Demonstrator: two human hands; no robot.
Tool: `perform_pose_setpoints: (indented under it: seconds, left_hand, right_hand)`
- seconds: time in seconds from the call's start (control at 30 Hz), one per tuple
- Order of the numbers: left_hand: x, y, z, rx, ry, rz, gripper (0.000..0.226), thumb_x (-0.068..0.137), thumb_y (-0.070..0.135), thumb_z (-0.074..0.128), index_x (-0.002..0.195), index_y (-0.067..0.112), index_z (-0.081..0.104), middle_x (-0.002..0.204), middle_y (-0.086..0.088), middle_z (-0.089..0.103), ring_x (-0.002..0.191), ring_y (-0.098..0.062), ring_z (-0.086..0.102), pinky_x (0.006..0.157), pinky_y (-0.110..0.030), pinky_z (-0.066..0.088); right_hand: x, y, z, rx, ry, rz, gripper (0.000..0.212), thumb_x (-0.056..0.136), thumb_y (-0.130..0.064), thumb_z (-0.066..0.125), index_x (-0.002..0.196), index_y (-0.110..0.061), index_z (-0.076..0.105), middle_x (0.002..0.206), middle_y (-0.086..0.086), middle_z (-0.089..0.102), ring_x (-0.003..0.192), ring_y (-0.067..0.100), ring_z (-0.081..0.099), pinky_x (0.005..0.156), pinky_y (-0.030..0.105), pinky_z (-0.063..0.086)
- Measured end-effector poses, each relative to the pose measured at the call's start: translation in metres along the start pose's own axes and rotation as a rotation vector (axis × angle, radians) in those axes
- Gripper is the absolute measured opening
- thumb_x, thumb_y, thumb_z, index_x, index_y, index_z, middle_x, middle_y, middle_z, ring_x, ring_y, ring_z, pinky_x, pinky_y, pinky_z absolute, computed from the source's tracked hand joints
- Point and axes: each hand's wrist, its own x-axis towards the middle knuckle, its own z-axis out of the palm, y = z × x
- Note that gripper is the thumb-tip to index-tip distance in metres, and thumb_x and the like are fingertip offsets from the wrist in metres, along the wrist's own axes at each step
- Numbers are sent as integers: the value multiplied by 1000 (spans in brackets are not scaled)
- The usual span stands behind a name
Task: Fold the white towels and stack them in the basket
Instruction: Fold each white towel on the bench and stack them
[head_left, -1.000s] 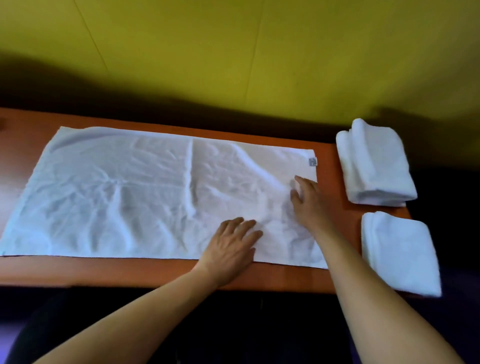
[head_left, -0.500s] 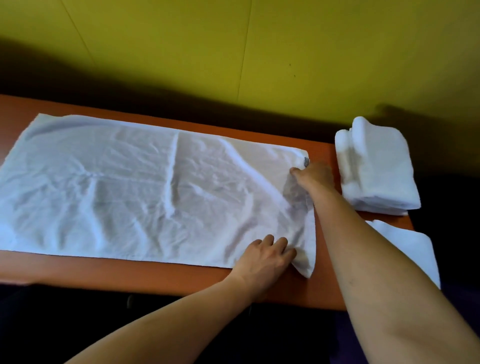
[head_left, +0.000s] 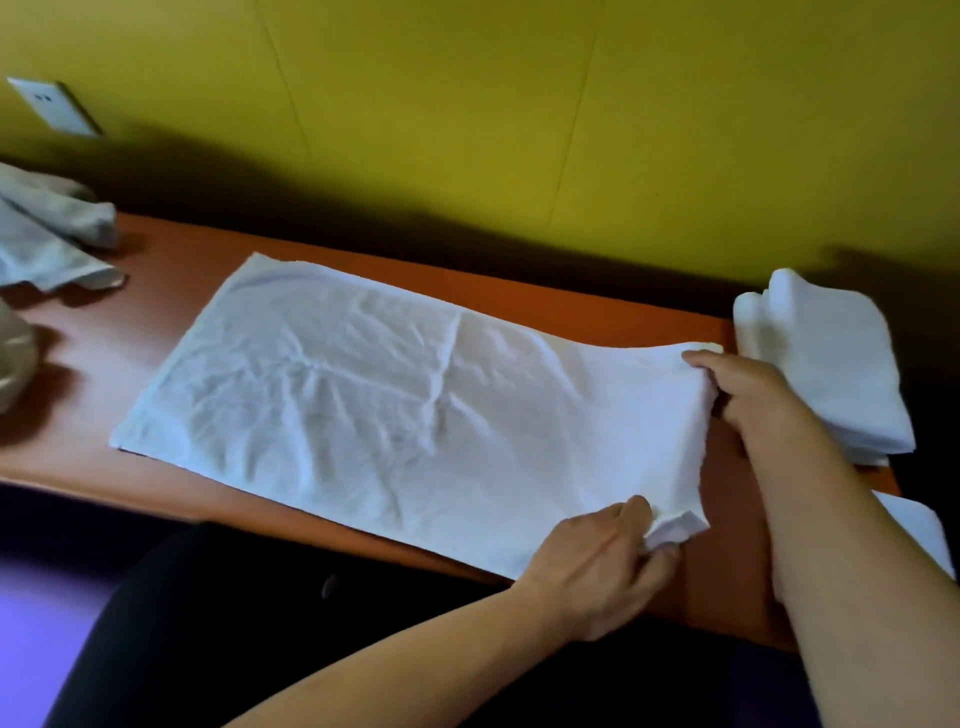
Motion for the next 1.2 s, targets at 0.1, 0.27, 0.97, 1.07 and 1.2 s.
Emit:
perform_pose_setpoints:
  seconds: [0.1, 0.27, 0.97, 1.07, 1.2]
  left_hand:
    - [-10, 16, -12, -69, 37, -2, 33, 106, 49, 30, 96, 21, 44, 98, -9, 63, 91, -34, 59, 76, -40, 43]
    - [-36, 16, -53, -235, 281, -82, 34, 101, 36, 48, 72, 20, 39, 76, -2, 49, 70, -23, 50, 66, -38, 41]
    - [-176, -195, -221, -468, 760, -608, 41, 105, 37, 44, 81, 3, 51, 65, -14, 62, 52, -20, 65, 56, -32, 57]
    - [-185, -220, -232, -443, 806, -654, 38, 106, 33, 44, 81, 5, 53, 63, -14, 63, 49, -19, 65, 52, -23, 50]
    - [-196, -256, -241, -383, 805, -724, 36, 105, 34, 43, 80, 13, 57, 57, -9, 64, 45, -18, 66, 55, -32, 53]
  right_hand:
    - [-60, -27, -6, 110, 50, -38, 74, 41, -49, 90, 107, -17, 74, 108, 8, 75, 98, 29, 72, 95, 46, 55]
    - [-125, -67, 9, 257, 57, -148, 70, 54, -54, 83, 107, -10, 69, 97, 7, 73, 85, 22, 72, 82, 37, 59]
    - [-269, -151, 375, 47, -65, -481, 34, 85, -23, 70, 53, -17, 61, 73, 12, 67, 78, 32, 72, 75, 49, 59]
    - [-278, -152, 417, 12, -66, -514, 21, 91, -22, 67, 71, -13, 68, 79, 11, 66, 76, 27, 67, 69, 38, 55]
    - [-279, -149, 466, -15, -113, -534, 24, 94, -23, 64, 91, -3, 78, 86, 12, 71, 70, 20, 65, 55, 20, 45]
